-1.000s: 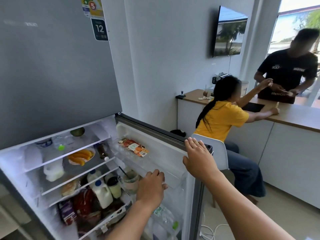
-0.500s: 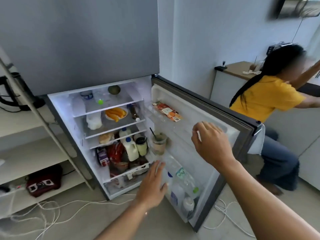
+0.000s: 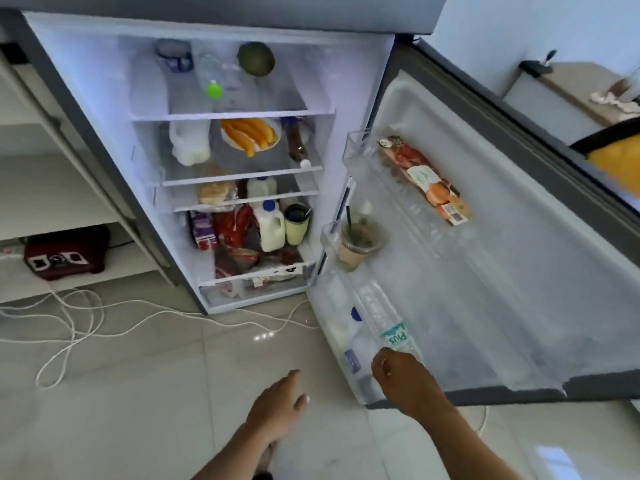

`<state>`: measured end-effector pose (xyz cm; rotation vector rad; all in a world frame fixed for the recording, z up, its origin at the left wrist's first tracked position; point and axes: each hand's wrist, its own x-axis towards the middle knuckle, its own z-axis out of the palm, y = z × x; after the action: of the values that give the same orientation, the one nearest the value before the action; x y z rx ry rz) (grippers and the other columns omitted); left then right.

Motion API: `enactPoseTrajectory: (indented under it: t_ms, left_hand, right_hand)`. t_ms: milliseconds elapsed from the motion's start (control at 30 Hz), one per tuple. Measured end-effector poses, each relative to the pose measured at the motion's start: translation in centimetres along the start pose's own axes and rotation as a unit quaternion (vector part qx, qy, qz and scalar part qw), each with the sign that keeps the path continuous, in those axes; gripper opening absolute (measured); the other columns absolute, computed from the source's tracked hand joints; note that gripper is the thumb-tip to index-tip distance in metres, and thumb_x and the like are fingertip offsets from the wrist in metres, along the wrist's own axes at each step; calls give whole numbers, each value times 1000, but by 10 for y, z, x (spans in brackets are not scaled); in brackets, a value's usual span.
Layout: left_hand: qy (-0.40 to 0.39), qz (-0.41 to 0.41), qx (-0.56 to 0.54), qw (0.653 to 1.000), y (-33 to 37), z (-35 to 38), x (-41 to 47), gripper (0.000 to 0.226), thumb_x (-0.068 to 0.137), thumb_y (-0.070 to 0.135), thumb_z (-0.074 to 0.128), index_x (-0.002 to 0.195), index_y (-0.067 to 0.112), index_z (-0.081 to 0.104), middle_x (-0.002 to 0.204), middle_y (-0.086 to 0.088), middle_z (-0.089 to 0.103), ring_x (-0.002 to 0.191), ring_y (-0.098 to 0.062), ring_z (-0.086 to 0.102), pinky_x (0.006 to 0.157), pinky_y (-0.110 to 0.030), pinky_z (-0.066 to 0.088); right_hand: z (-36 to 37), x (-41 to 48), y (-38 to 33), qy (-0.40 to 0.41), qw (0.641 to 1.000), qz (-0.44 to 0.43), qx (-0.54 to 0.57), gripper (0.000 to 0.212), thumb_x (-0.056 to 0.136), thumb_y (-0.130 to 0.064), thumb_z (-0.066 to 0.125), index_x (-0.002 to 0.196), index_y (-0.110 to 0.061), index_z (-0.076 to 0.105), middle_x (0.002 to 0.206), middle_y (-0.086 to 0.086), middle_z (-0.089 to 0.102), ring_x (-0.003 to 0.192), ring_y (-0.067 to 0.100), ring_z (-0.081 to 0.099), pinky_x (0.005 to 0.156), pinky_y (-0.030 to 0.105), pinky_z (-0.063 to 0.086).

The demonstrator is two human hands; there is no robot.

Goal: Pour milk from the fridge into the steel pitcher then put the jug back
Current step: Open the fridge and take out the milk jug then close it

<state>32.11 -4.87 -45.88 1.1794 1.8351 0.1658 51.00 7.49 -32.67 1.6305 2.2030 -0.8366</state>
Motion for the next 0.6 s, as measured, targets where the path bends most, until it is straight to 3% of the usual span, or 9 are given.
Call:
enactPoseTrajectory:
  t_ms: [100,200,300,400,600]
  left_hand:
    - [-19,-20,-48,998,-3,10,43,56,100,41,45,151,21,32,139,-9,58,125,-25,57,102,-33,45]
    - [-32,-34,-86,995,1,16,89,51,100,40,46,147,21,37,136,-6,62,124,-26,58,101,-33,45]
    - [-45,-37,-122,991,14,26,133,50,100,39,45,146,18,39,140,-6,59,127,-25,57,103,-33,44]
    - [-64,-27,-136,988,36,37,176,50,101,32,44,148,15,37,149,-7,50,135,-25,49,108,-32,39]
    - [-73,-62,-202,975,77,54,232,56,100,25,48,151,11,31,153,-13,38,140,-29,41,109,-31,34]
  right_hand:
    - [22,33,-4,12,999,-7,30,26,98,-30,46,115,-16,59,115,6,64,104,21,61,92,30,46]
    - [33,62,-11,146,987,-62,-30,25,91,-20,58,116,-16,60,119,5,60,107,23,59,90,34,48]
    - [26,90,-10,234,959,-88,-130,47,77,-18,75,120,-11,57,125,13,59,112,33,59,89,44,51]
    - [18,119,2,213,956,-74,-186,66,76,-28,77,131,-14,45,135,18,54,120,36,55,94,46,48]
    - [14,130,18,157,966,-108,-174,64,86,-20,68,140,-22,33,148,14,42,129,30,49,95,40,48]
